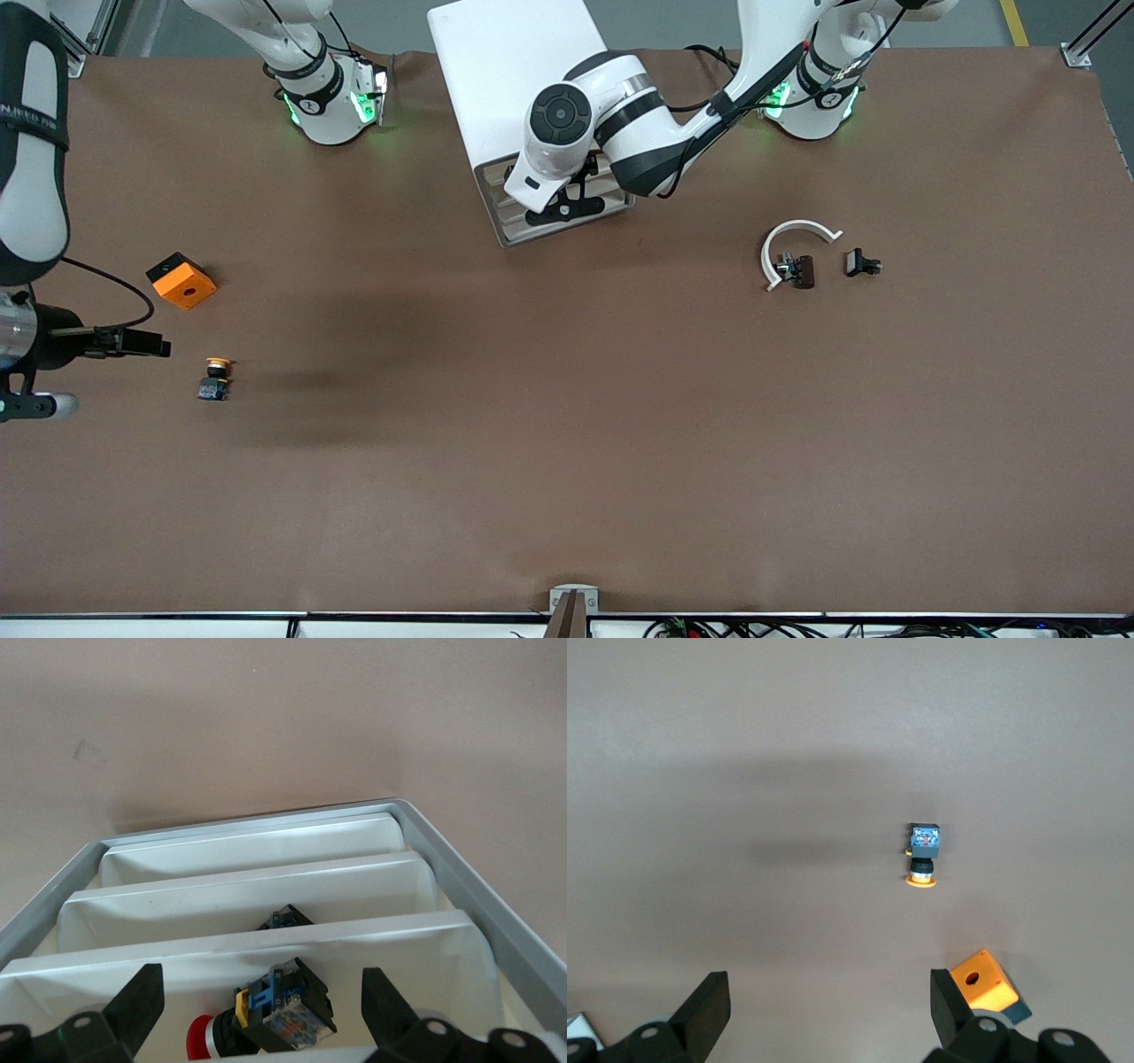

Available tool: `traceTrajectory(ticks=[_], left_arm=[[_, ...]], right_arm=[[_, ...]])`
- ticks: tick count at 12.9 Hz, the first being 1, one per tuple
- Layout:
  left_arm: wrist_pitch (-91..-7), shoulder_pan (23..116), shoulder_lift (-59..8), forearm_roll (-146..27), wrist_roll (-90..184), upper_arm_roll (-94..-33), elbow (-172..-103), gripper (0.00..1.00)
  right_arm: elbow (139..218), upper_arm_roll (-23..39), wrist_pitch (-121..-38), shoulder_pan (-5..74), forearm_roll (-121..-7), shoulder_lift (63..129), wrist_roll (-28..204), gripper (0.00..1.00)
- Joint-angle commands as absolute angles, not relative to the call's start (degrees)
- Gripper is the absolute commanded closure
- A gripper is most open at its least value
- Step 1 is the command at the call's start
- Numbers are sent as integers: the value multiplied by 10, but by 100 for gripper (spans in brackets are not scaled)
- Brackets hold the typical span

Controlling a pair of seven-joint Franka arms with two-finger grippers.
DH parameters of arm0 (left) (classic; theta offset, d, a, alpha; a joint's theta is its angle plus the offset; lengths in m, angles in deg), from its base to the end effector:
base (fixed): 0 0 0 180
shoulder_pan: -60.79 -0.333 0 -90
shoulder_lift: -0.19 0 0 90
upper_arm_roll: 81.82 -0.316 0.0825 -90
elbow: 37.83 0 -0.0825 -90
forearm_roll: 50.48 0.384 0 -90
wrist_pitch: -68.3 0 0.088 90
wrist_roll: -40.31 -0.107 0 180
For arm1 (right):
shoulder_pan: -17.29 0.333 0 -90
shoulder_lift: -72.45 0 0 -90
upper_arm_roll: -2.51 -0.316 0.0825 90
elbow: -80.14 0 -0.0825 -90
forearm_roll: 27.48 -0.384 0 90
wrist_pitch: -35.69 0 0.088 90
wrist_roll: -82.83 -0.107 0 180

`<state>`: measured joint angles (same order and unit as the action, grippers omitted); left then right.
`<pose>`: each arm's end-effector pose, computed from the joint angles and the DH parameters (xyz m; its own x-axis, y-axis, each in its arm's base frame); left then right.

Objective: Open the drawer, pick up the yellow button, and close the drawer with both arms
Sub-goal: 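Release the button on the table while the left gripper withdraws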

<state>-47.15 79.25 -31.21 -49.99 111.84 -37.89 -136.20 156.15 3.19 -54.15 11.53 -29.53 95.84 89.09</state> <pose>0.3459 -0.5466 0.3379 0.9085 0.1936 -0.3702 0.2127 -0.9770 0.0112 0.6589 -0.0691 0.4889 0.9868 -0.0014 -0.1617 -0.0094 -0.9988 -0.0485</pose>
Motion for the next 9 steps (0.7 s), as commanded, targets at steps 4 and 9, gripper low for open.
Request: traceTrajectory(ticks=[4,9], left_arm=[[-481,804,-314,-485,1145,-429,-1329,0],[-472,763,-295,-394,1140,-532,-1266,0]], right_arm=[[1563,30,-500,119,-293,920,875,0],[1525,36,-483,135,-286,918,876,0]])
